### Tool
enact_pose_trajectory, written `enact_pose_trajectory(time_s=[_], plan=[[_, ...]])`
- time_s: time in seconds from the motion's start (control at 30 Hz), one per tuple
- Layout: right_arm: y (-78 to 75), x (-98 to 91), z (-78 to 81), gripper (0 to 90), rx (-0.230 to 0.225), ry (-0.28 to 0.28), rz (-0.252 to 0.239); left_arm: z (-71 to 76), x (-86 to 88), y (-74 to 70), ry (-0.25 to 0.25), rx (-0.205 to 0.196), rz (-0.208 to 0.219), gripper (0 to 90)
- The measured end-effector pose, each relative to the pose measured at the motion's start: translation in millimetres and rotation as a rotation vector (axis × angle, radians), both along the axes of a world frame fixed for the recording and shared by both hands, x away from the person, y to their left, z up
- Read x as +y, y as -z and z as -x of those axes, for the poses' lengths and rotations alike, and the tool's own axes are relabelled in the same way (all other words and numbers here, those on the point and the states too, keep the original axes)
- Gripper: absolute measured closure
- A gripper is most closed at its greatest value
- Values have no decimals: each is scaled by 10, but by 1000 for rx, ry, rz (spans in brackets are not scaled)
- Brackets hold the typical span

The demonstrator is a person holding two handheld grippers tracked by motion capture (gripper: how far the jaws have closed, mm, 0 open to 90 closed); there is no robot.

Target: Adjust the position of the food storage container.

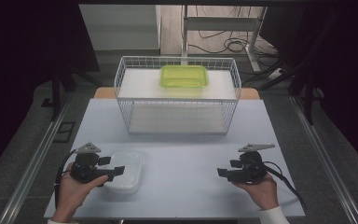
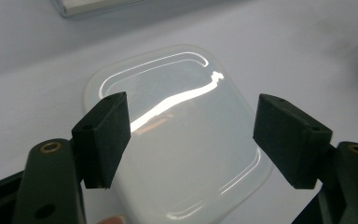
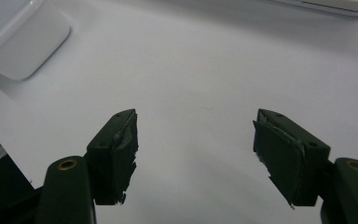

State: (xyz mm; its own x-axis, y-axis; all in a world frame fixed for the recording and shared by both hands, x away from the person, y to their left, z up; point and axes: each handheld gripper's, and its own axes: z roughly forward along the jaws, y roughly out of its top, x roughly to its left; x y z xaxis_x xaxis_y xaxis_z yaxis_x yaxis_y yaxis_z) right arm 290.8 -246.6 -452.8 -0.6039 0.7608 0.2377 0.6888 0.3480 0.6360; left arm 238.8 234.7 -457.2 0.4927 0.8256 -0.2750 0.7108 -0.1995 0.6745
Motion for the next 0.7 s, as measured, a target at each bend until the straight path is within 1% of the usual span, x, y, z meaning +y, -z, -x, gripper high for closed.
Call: enact_pose_trajectory(time_s=[0.17,0.23,0.3,0.33,0.37,0.4,0.43,0.5,0.53,0.57,0.6,0.7], plan=[[13,11,3,306,7,-1,5,38,110,-6,-22,-6,6,284],[23,18,6,306,10,-3,7,54,137,-13,-26,-8,-2,316],[26,23,11,306,13,-5,6,71,161,-23,-36,-8,-11,392],[24,23,14,306,15,-3,4,83,195,-28,-68,1,-27,473],[24,23,14,306,15,-3,4,83,195,-28,-68,1,-27,518],[22,22,15,306,16,-1,4,88,224,-25,-80,9,-29,518],[17,18,16,306,17,-1,4,90,243,-23,-83,14,-27,571],[17,15,15,306,15,1,7,95,304,-11,-87,32,-24,643],[19,14,12,306,14,2,10,94,342,3,-91,47,-26,717],[19,14,12,306,14,2,10,94,342,3,-91,47,-26,748],[22,17,12,306,16,4,10,90,378,25,-96,64,-28,748],[38,26,4,306,18,4,17,76,432,81,-95,100,-29,839]])
